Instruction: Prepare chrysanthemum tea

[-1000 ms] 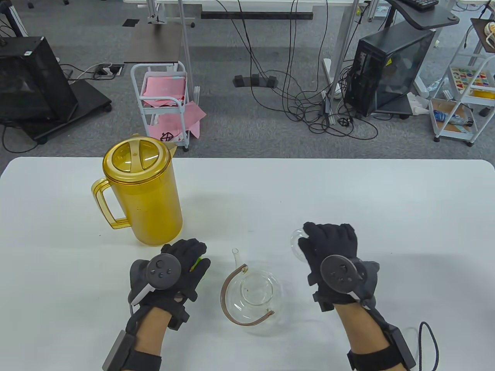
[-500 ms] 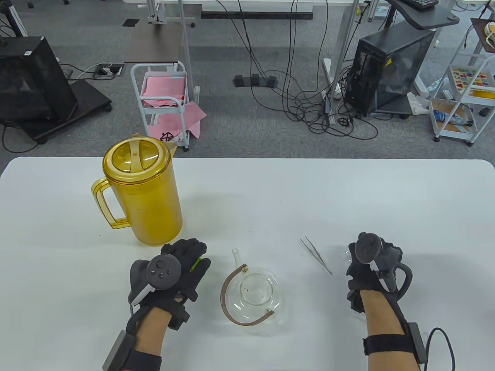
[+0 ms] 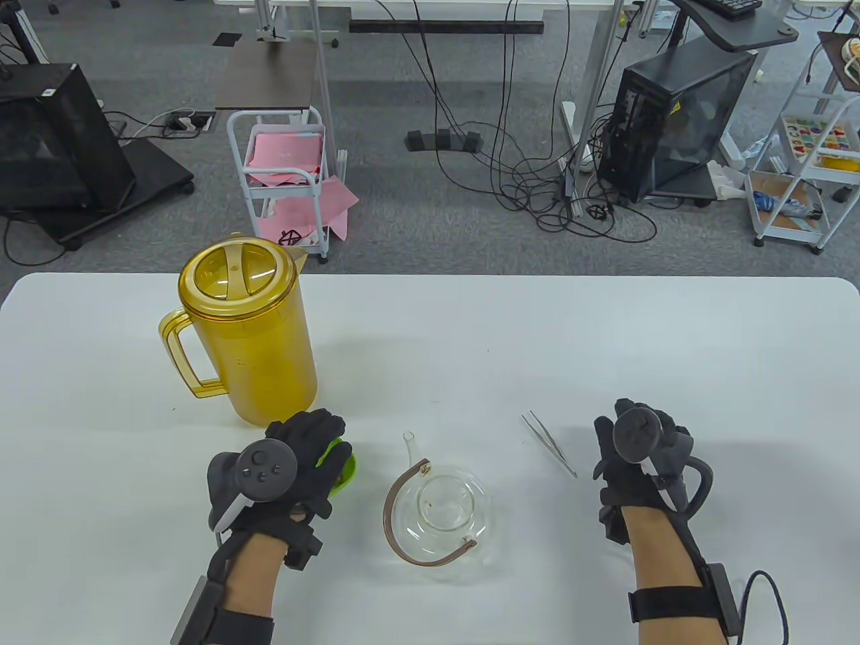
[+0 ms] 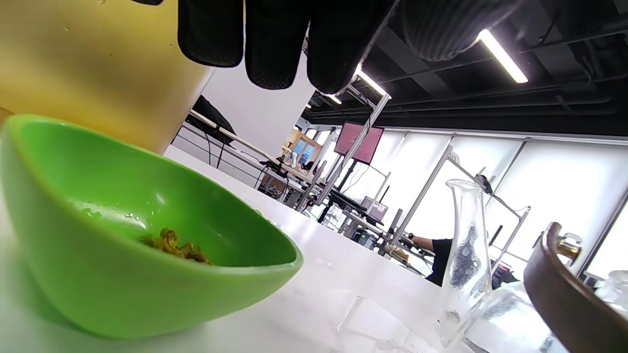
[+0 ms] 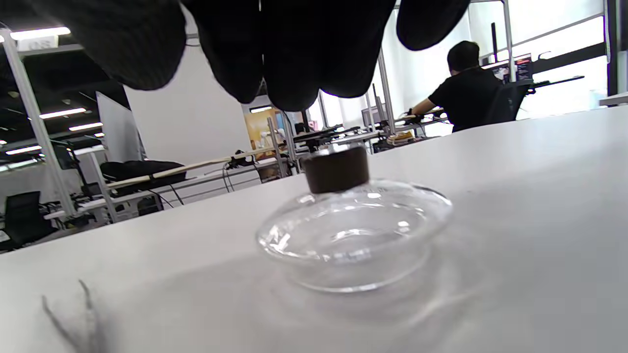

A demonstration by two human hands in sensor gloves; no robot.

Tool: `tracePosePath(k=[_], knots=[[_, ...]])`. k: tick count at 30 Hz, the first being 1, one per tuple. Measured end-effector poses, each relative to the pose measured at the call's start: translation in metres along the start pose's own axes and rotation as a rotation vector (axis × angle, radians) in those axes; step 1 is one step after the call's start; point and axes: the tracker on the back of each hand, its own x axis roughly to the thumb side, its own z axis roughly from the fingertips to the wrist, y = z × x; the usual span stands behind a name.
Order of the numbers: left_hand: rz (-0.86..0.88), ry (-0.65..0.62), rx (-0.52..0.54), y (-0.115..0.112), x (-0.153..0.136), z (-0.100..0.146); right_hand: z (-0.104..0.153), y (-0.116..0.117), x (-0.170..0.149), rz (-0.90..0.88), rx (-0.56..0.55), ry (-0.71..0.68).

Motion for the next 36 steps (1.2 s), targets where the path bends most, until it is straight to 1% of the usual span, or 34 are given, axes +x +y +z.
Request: tracePosePath(k=[2, 4, 5, 8, 9, 12, 13, 15, 16, 18, 20, 22, 26, 31, 33, 36], knots=[[0.003, 0.016, 0.006, 0.002, -0.003, 0.000, 0.007, -0.012, 0.013, -0.062, -0.041, -0.083], [0.011, 0.032, 0.008, 0.003, -0.006, 0.000, 0.011, -0.019, 0.023, -0.095, -0.067, -0.129], [0.012, 0.037, 0.008, 0.003, -0.008, 0.000, 0.013, -0.022, 0.027, -0.102, -0.073, -0.162], [0.002, 0.076, 0.009, 0.005, -0.014, 0.000, 0.023, -0.030, 0.046, -0.115, -0.063, -0.321], [0.000, 0.093, 0.012, 0.005, -0.016, 0.000, 0.025, -0.031, 0.050, -0.120, -0.061, -0.348], [-0.026, 0.192, -0.005, 0.006, -0.025, 0.001, 0.031, -0.033, 0.059, -0.139, -0.057, -0.413], [-0.050, 0.257, -0.035, 0.006, -0.029, 0.001, 0.033, -0.033, 0.062, -0.143, -0.054, -0.431], [-0.100, 0.352, -0.098, 0.005, -0.036, 0.002, 0.034, -0.032, 0.065, -0.139, -0.048, -0.447], [-0.135, 0.390, -0.107, 0.006, -0.040, 0.002, 0.035, -0.030, 0.066, -0.136, -0.044, -0.454], [-0.134, 0.423, -0.122, 0.005, -0.046, 0.002, 0.035, -0.027, 0.067, -0.142, -0.034, -0.460], [-0.119, 0.446, -0.159, 0.001, -0.050, 0.002, 0.035, -0.023, 0.068, -0.155, -0.017, -0.456], [-0.140, 0.474, -0.198, -0.004, -0.052, 0.001, 0.035, -0.021, 0.068, -0.139, -0.011, -0.458], [-0.172, 0.496, -0.194, -0.011, -0.053, -0.001, 0.036, -0.016, 0.069, -0.126, 0.005, -0.461], [-0.177, 0.493, -0.179, -0.012, -0.054, -0.001, 0.036, -0.014, 0.071, -0.121, 0.016, -0.461], [-0.164, 0.496, -0.205, -0.016, -0.054, -0.002, 0.037, -0.014, 0.071, -0.119, 0.023, -0.460], [-0.184, 0.489, -0.201, -0.018, -0.054, -0.003, 0.037, -0.014, 0.071, -0.123, 0.029, -0.457]])
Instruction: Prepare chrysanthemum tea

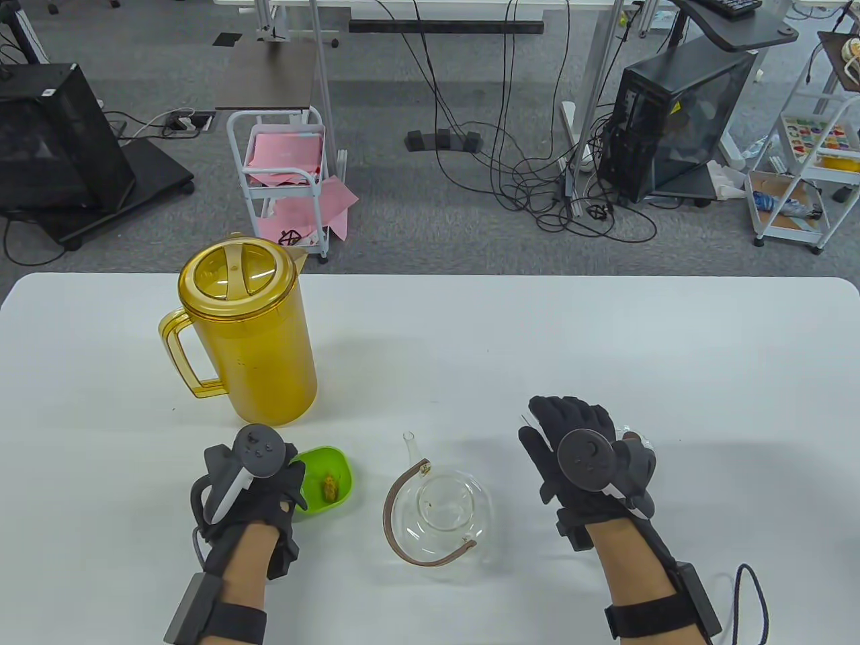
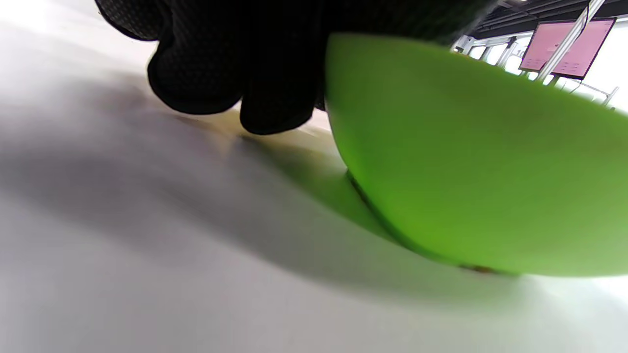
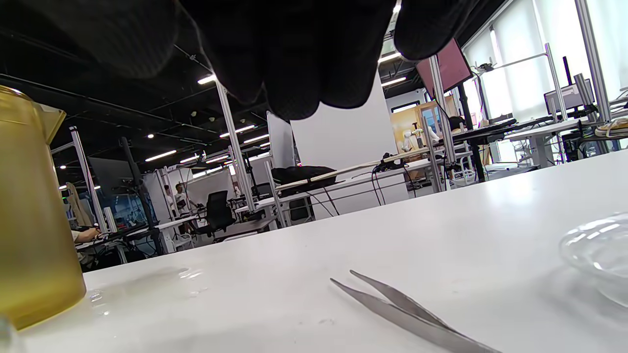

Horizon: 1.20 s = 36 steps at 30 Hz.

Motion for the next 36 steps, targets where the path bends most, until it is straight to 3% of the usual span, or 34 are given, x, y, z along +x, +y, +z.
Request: tracePosePath(k=[8, 17, 30, 36], knots=[[0.093, -0.089, 0.143, 0.014, 0.008, 0.011, 0.000, 0.001, -0.001, -0.011, -0.004, 0.005], [0.264, -0.322, 0.392, 0.046, 0.032, 0.044, 0.000, 0.000, -0.004, -0.015, -0.001, 0.011], [0.319, -0.422, 0.409, 0.055, 0.044, 0.056, -0.003, 0.001, -0.005, -0.004, -0.004, 0.035], [0.323, -0.427, 0.394, 0.054, 0.048, 0.054, -0.016, 0.004, -0.010, 0.083, 0.023, 0.161]])
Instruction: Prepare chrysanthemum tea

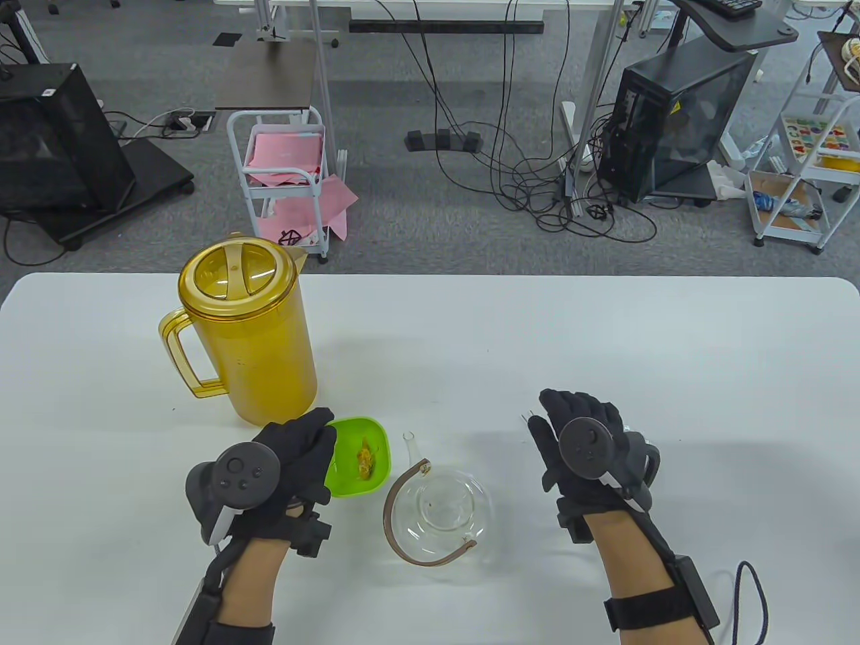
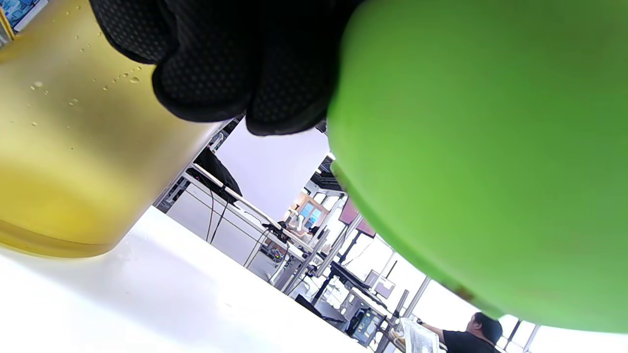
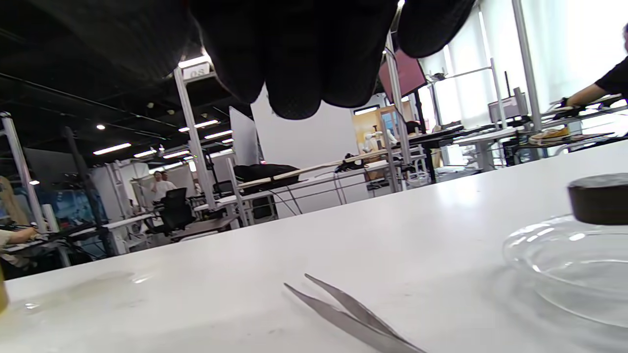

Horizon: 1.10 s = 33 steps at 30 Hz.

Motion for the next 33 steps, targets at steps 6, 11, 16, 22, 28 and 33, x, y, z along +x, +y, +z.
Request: tracePosePath(k=[6, 11, 16, 22, 28, 33], knots=[[0.000, 0.005, -0.001, -0.001, -0.003, 0.000, -0.028, 0.021, -0.003, 0.139, 0.213, 0.166], [0.000, 0.011, -0.010, -0.001, -0.005, 0.000, -0.047, 0.046, 0.007, 0.333, 0.458, 0.267], [-0.001, 0.017, -0.021, -0.002, -0.007, 0.000, -0.055, 0.068, 0.014, 0.399, 0.514, 0.330], [0.012, 0.012, -0.017, -0.002, -0.006, -0.001, -0.053, 0.081, 0.016, 0.420, 0.446, 0.329], [0.012, 0.009, -0.019, -0.003, -0.004, -0.001, -0.049, 0.080, 0.017, 0.434, 0.417, 0.324], [0.009, 0.019, -0.025, -0.005, -0.006, -0.001, -0.044, 0.078, 0.015, 0.419, 0.418, 0.331]])
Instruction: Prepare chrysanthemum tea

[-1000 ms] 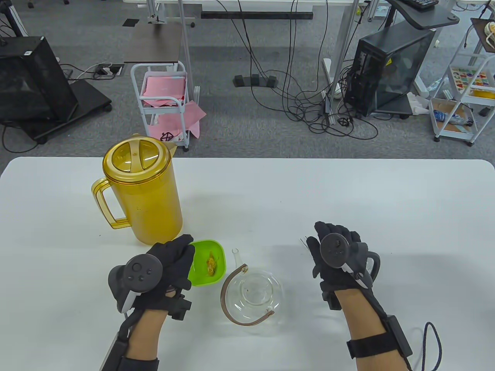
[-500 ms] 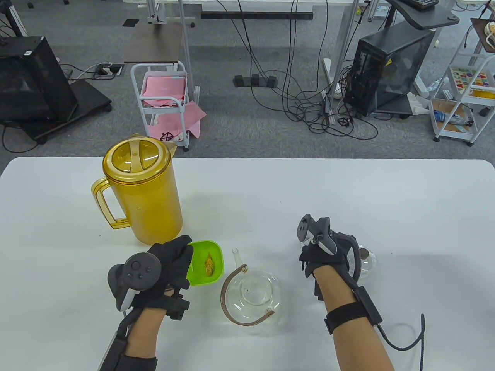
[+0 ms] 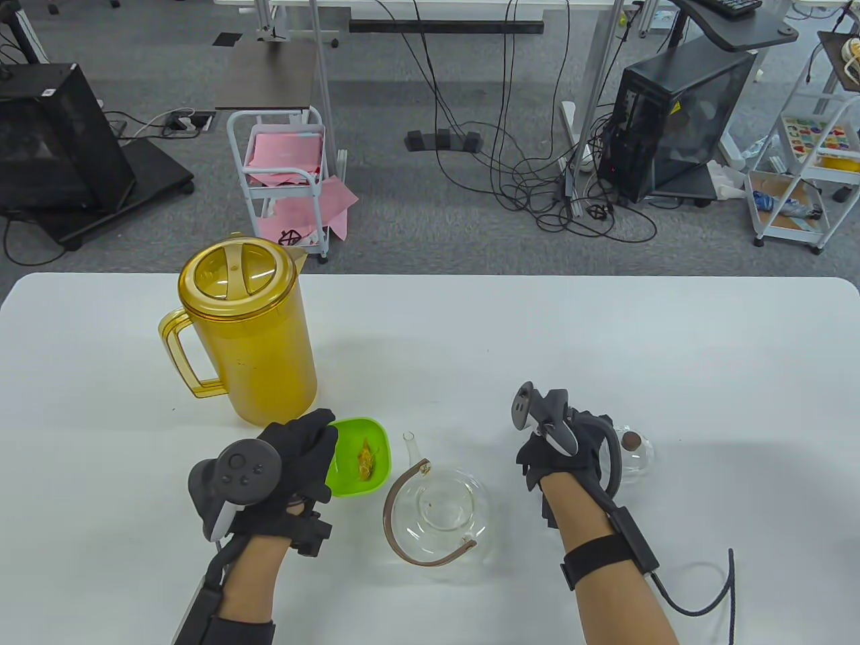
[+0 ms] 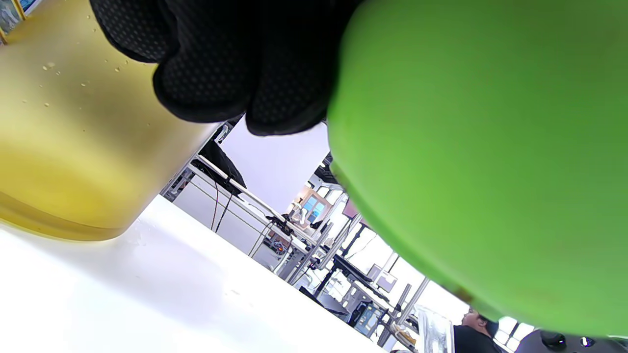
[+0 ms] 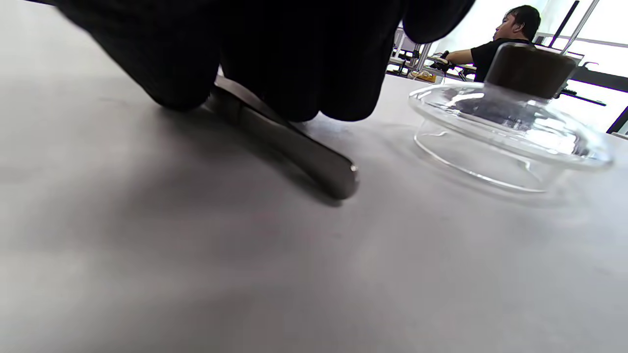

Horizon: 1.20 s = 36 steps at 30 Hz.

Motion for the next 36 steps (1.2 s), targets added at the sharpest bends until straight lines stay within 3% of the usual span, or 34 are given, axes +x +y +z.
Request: tracePosePath(k=[3, 13, 16, 24, 31, 36], knots=[[-0.005, 0.002, -0.007, -0.001, 0.000, 0.000, 0.005, 0.000, -0.003, -0.032, 0.024, -0.005], [-0.013, 0.006, -0.023, -0.005, 0.001, 0.000, 0.006, 0.006, -0.008, -0.079, -0.073, -0.044], [-0.012, 0.011, -0.022, -0.004, -0.001, 0.000, 0.012, -0.006, -0.019, -0.188, -0.146, -0.055], [-0.013, 0.008, -0.029, -0.006, 0.001, 0.001, 0.025, -0.028, -0.045, -0.507, -0.205, -0.134], [-0.021, 0.006, -0.039, -0.008, 0.001, 0.000, 0.043, -0.056, -0.055, -0.783, -0.267, -0.309], [-0.023, 0.005, -0.045, -0.010, 0.003, -0.001, 0.066, -0.085, -0.049, -0.830, -0.315, -0.466]])
